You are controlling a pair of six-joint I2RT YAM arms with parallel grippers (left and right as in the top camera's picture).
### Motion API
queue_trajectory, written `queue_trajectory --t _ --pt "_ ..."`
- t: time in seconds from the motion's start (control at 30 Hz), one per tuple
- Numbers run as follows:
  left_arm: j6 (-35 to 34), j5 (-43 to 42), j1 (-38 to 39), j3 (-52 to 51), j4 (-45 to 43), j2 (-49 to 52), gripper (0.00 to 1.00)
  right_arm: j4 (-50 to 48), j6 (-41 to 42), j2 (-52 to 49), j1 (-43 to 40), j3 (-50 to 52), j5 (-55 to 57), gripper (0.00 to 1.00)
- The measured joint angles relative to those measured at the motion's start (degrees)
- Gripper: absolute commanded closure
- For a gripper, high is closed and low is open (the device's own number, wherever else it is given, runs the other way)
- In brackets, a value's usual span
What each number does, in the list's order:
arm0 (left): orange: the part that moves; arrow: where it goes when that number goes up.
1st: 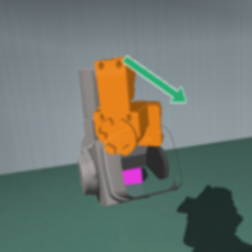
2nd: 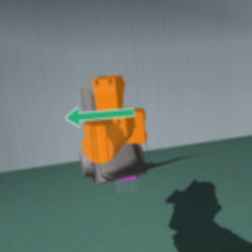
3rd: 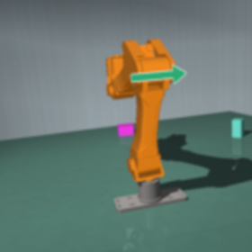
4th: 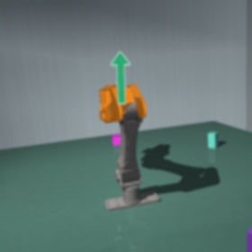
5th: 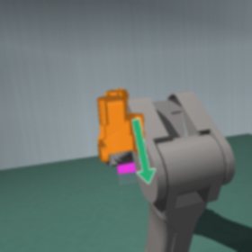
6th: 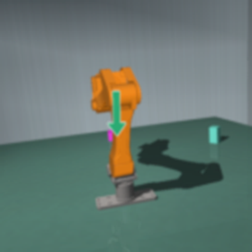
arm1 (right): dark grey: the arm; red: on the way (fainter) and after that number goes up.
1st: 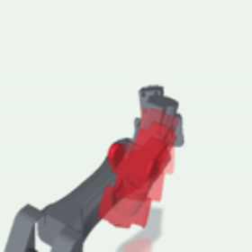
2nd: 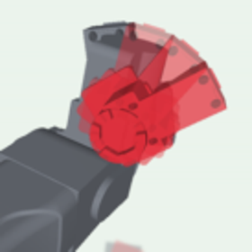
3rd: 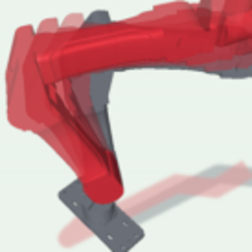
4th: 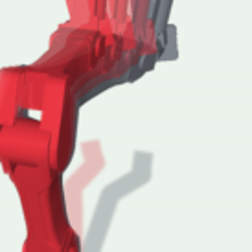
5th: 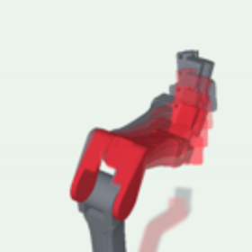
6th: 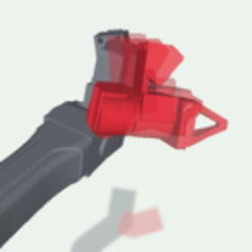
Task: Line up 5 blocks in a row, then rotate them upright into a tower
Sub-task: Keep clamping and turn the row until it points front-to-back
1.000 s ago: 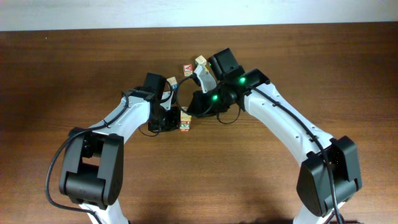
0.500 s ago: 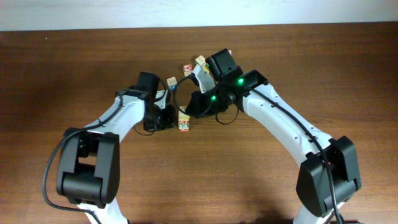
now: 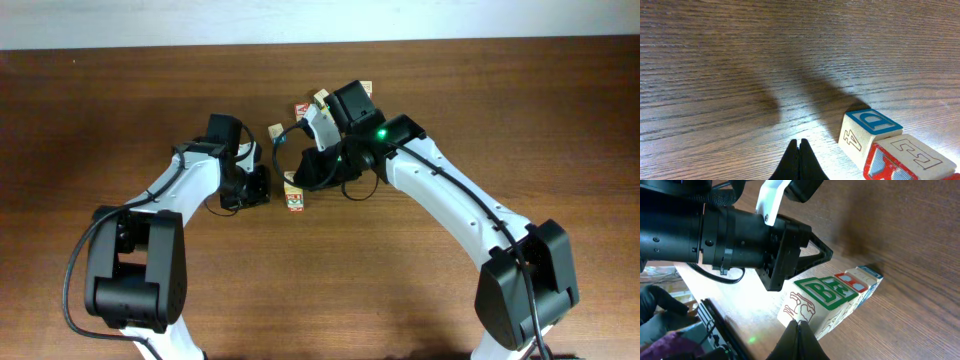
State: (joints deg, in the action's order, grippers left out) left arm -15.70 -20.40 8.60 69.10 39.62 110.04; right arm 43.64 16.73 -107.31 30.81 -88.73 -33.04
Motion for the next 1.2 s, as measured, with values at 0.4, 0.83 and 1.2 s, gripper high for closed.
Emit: queue_trajectory --t 0.4,0.83,1.2 --pt "0.00 0.04 0.00 0.00 0.00 0.00 1.00 0.26 0.02 0.00 0.00 0.00 -0.09 0.96" --pt "0.00 0.07 0.00 0.00 0.00 0.00 1.00 3.08 -0.02 -0.35 0.00 -1.29 -0.46 0.96" --pt "0.00 0.07 0.00 0.00 0.00 0.00 1.00 3.41 0.00 -0.66 0.00 -2.05 0.20 0.96"
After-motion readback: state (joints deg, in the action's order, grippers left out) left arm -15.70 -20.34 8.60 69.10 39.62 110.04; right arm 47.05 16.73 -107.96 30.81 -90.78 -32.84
